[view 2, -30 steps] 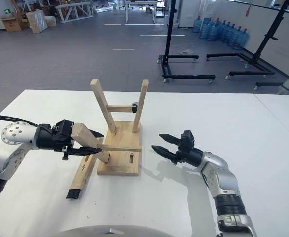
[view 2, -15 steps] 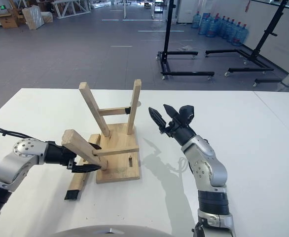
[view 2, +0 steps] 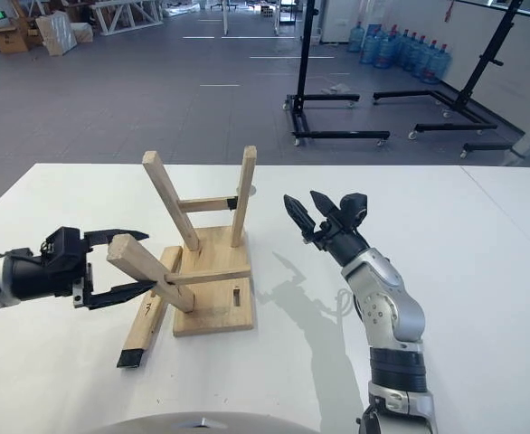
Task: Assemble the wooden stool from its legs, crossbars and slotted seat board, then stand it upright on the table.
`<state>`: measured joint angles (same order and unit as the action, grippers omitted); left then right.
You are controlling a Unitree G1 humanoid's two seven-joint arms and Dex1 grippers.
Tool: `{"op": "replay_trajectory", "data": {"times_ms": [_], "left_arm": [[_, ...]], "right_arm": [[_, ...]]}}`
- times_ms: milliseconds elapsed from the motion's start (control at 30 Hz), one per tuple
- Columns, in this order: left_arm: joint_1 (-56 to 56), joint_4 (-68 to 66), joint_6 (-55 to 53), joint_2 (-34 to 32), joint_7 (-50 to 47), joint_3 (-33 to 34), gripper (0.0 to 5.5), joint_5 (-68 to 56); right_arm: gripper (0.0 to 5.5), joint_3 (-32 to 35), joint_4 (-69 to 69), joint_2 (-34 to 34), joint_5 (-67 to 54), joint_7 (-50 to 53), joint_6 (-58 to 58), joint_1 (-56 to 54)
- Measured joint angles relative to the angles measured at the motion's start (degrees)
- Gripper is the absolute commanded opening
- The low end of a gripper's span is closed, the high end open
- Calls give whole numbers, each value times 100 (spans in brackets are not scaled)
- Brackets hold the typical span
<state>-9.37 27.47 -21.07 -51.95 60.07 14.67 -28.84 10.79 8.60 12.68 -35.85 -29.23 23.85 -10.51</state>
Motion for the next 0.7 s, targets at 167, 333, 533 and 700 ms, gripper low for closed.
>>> {"op": "replay_trajectory", "data": {"times_ms": [167, 333, 533, 700], "left_arm": [[-1131, 273, -364, 80, -426, 55, 433, 405], [-1140, 412, -707, 422, -1020, -422, 433, 596], [-1075, 732, -2385, 1455, -2891, -1384, 433, 1132], [-1037, 650, -2590, 1681, -3209, -1683, 433, 1225]], "right_arm": [[415, 30, -134, 42, 96, -8, -79, 227], [415, 44, -208, 49, 118, 10, -134, 274], [415, 14, 55, 11, 214, 169, -153, 726], [415, -12, 108, -2, 215, 290, -150, 775]]}}
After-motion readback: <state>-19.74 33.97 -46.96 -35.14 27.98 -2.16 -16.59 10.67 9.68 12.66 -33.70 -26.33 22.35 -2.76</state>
